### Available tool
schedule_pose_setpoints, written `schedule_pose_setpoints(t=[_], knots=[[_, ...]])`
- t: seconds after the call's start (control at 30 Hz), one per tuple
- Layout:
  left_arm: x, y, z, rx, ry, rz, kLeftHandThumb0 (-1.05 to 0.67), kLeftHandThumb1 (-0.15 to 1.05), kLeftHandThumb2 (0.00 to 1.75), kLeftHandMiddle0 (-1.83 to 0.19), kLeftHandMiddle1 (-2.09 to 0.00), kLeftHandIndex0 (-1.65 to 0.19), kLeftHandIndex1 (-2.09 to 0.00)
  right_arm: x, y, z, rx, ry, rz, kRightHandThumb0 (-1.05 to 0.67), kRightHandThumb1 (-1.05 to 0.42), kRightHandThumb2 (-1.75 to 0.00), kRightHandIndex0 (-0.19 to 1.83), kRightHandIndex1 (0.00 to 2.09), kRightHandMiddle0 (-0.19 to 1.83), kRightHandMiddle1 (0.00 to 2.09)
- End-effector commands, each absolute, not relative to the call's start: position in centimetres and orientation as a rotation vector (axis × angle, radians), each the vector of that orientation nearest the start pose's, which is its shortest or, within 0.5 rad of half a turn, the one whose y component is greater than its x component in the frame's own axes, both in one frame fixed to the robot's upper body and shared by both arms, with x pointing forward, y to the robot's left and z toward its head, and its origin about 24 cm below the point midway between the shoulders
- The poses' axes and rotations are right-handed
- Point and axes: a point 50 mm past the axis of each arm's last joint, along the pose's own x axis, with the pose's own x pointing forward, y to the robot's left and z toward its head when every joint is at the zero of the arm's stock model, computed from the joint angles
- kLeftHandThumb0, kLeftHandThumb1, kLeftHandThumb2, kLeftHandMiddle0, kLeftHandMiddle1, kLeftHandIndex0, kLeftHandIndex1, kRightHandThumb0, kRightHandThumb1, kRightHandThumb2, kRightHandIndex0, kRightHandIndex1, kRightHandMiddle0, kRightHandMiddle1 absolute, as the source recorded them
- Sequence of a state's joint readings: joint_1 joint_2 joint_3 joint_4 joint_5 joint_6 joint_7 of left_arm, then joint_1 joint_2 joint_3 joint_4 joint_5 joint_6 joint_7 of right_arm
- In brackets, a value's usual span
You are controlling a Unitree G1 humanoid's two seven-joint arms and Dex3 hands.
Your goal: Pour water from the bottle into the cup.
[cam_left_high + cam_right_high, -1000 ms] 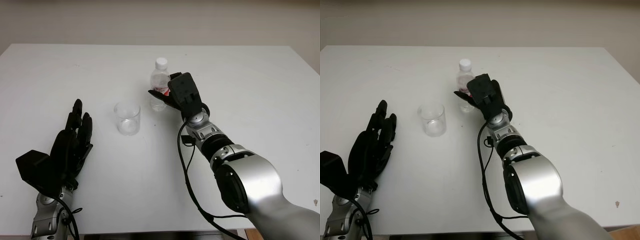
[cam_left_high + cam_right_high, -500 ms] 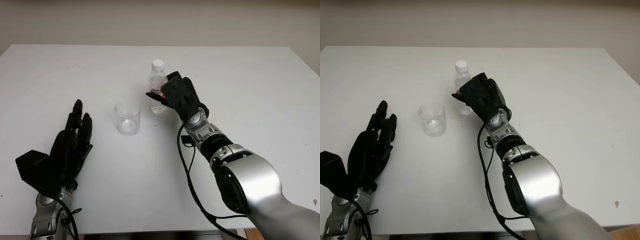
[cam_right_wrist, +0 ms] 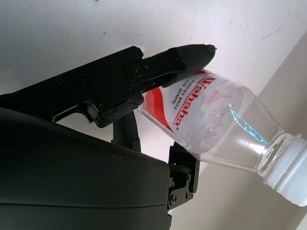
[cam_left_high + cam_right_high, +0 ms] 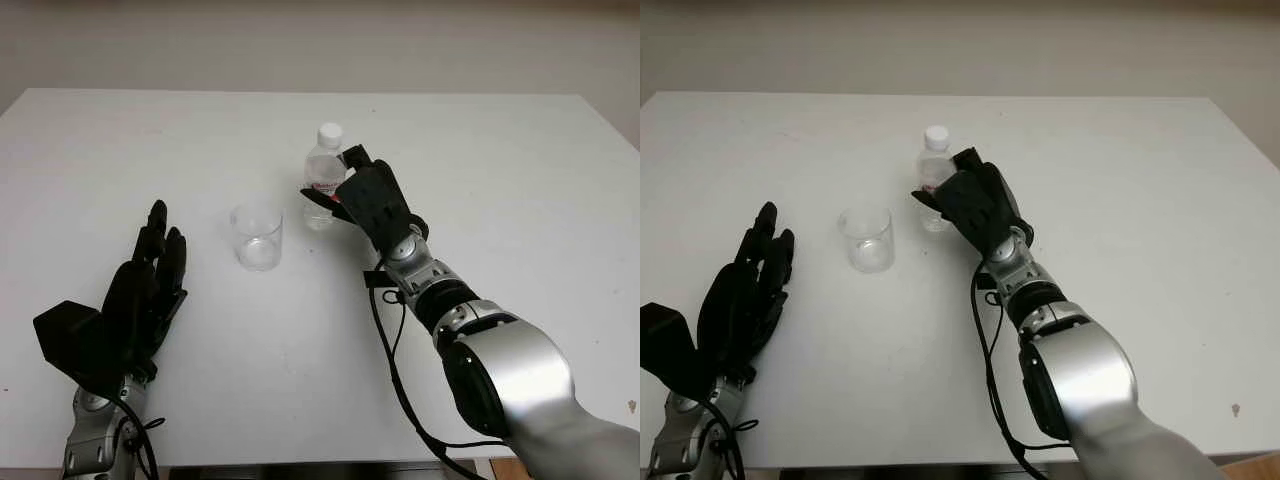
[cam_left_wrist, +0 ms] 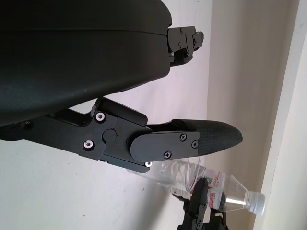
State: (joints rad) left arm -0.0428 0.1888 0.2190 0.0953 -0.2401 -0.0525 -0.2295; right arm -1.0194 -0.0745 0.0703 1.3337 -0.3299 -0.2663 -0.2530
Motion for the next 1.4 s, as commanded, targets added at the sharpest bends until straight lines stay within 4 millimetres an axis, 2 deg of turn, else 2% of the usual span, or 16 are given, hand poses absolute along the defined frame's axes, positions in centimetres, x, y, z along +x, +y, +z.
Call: schedule_pose_setpoints(t=[0.0,0.23,0.3,0.6,0.8,0.9,1.07,1.23,1.37], knots=[[25.3,22.5,3.9,-0.072,-0.006,-0.015,-0.76,1.05,0.48,0.15,-0.05,0.13,-0.05,39.3,-11.4,7.8,-0.551,0.022,0.039,-0.40,-1.05,-0.34,1.04,2.09,0.78,2.09],[25.5,22.5,4.0,-0.073,-0.006,-0.020,-0.76,1.05,0.48,0.16,-0.05,0.15,-0.04,39.3,-12.2,8.0,-0.578,-0.007,0.001,-0.37,-1.05,-0.35,1.02,2.09,0.72,2.09],[25.5,22.5,4.0,-0.072,-0.006,-0.021,-0.76,1.05,0.48,0.16,-0.05,0.15,-0.04,39.4,-12.4,8.3,-0.588,-0.020,-0.009,-0.38,-1.05,-0.36,0.95,2.09,0.68,2.09],[25.6,22.4,3.9,-0.085,-0.001,-0.022,-0.77,1.05,0.47,0.16,-0.05,0.15,-0.05,39.6,-12.8,9.0,-0.561,-0.051,-0.026,-0.34,-1.05,-0.35,1.04,2.09,0.74,2.09],[25.7,22.3,3.9,-0.076,-0.006,-0.027,-0.76,1.05,0.49,0.17,-0.05,0.16,-0.05,39.8,-13.2,9.7,-0.674,-0.104,-0.065,-0.36,-1.05,-0.35,1.13,2.09,0.78,2.09],[25.7,22.2,3.8,-0.082,-0.006,-0.024,-0.76,1.05,0.48,0.17,-0.05,0.16,-0.05,39.9,-13.4,10.1,-0.723,-0.125,-0.082,-0.35,-1.05,-0.35,1.05,2.09,0.75,2.09],[25.7,22.0,3.7,-0.083,-0.002,-0.032,-0.76,1.05,0.49,0.17,-0.05,0.17,-0.05,40.2,-13.5,11.1,-0.834,-0.188,-0.097,-0.39,-1.05,-0.33,0.92,2.09,0.59,2.09],[25.7,21.7,3.5,-0.087,0.000,-0.027,-0.77,1.05,0.49,0.16,-0.06,0.16,-0.05,40.5,-13.1,12.3,-0.936,-0.240,-0.102,-0.43,-1.05,-0.34,0.86,2.09,0.60,2.09],[25.7,21.6,3.5,-0.091,0.001,-0.023,-0.77,1.05,0.49,0.17,-0.05,0.17,-0.05,40.7,-12.6,13.3,-0.983,-0.296,-0.111,-0.42,-1.05,-0.31,0.90,2.09,0.62,2.09]])
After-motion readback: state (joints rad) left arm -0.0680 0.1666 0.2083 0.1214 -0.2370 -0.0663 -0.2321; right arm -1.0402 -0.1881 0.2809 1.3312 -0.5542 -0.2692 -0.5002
